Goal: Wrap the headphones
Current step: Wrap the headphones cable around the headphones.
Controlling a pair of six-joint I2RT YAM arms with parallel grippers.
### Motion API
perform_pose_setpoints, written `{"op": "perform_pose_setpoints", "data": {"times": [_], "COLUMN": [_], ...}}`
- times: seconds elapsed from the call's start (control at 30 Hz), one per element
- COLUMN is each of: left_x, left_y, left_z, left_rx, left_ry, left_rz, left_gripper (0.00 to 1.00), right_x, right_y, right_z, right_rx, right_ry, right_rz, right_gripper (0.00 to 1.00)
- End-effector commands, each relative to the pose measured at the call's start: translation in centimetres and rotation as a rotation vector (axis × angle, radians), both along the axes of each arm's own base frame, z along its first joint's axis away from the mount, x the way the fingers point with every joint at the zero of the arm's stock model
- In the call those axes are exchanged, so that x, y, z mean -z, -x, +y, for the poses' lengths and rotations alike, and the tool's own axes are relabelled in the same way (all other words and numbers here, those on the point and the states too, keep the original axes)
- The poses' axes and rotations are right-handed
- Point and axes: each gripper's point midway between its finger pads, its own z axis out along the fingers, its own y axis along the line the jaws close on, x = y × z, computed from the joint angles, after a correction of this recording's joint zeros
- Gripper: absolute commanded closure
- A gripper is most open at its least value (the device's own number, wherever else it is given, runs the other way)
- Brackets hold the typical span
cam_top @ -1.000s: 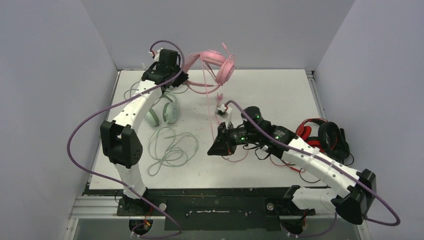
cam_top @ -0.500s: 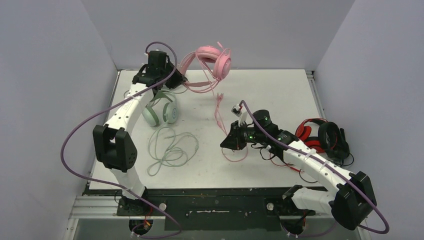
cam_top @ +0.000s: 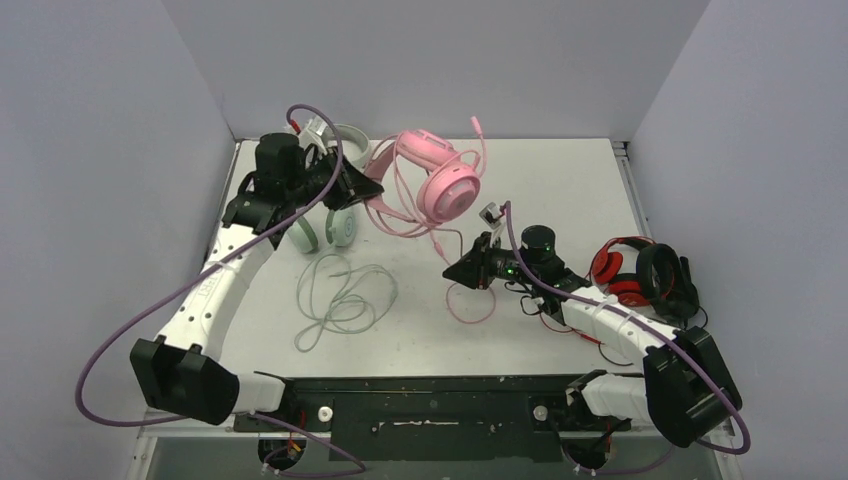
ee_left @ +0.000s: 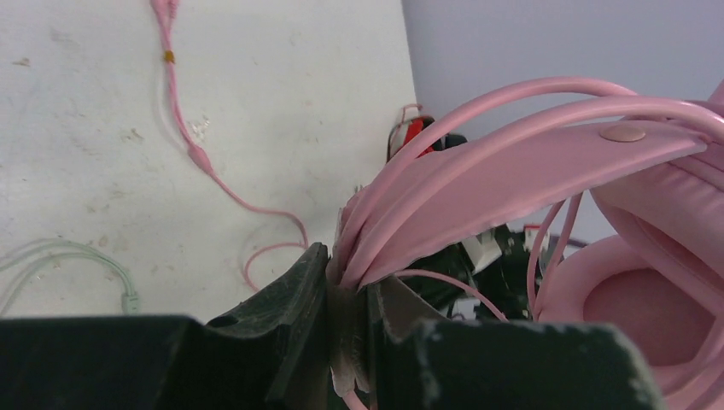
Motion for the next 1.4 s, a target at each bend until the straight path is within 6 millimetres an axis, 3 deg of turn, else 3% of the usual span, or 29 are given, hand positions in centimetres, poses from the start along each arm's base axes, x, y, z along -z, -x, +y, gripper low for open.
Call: {"op": "perform_pose_setpoints", "data": {"times": [0.0,0.13,0.27,0.47,0.6,0.7,0.8,0.97,1.03,1.13,1.23,1.37], "left_x": [-4.4,-5.3,-4.8,-5.2,-5.0,-4.9,-4.8,-5.0,-5.5,-6.2,-6.4,-6.6], "left_y": [5.0,8.5,10.9,15.2,16.8,16.8,15.0,12.5,11.7,11.4,11.3,11.2], "left_z": [-2.0,-2.8,-3.4,-6.1,-6.8,-6.8,-6.9,-7.1,-7.2,-7.3,-7.4,-7.2], "left_rx": [0.257,0.401,0.498,0.700,0.760,0.759,0.681,0.568,0.531,0.511,0.493,0.469], "left_ry": [0.095,0.139,0.140,0.203,0.193,0.188,0.146,0.107,0.103,0.118,0.131,0.135], "left_rz": [-0.184,-0.271,-0.307,-0.356,-0.392,-0.384,-0.325,-0.180,-0.172,-0.160,-0.139,-0.122], "left_gripper": [1.00,1.00,1.00,1.00,1.00,1.00,1.00,1.00,1.00,1.00,1.00,1.00], "right_x": [-3.3,-3.8,-4.6,-4.7,-4.9,-5.1,-5.1,-1.8,-0.4,0.3,-0.6,-0.6], "right_y": [-1.1,-1.4,-1.4,-1.6,-1.8,-1.8,-0.5,0.3,0.0,-0.8,-1.5,-2.8], "right_z": [0.8,0.1,-0.6,-1.1,-1.3,-1.2,-0.7,0.8,1.1,-0.1,-1.0,-0.3], "right_rx": [-0.036,-0.039,-0.055,-0.047,-0.029,-0.025,-0.080,-0.054,0.005,0.142,0.230,0.253], "right_ry": [-0.107,-0.139,-0.163,-0.173,-0.204,-0.239,-0.278,-0.128,-0.045,-0.046,-0.102,-0.077], "right_rz": [-0.154,-0.182,-0.207,-0.227,-0.228,-0.226,-0.228,-0.289,-0.336,-0.387,-0.481,-0.558], "right_gripper": [0.85,0.81,0.78,0.76,0.76,0.76,0.72,0.70,0.71,0.67,0.62,0.54]}}
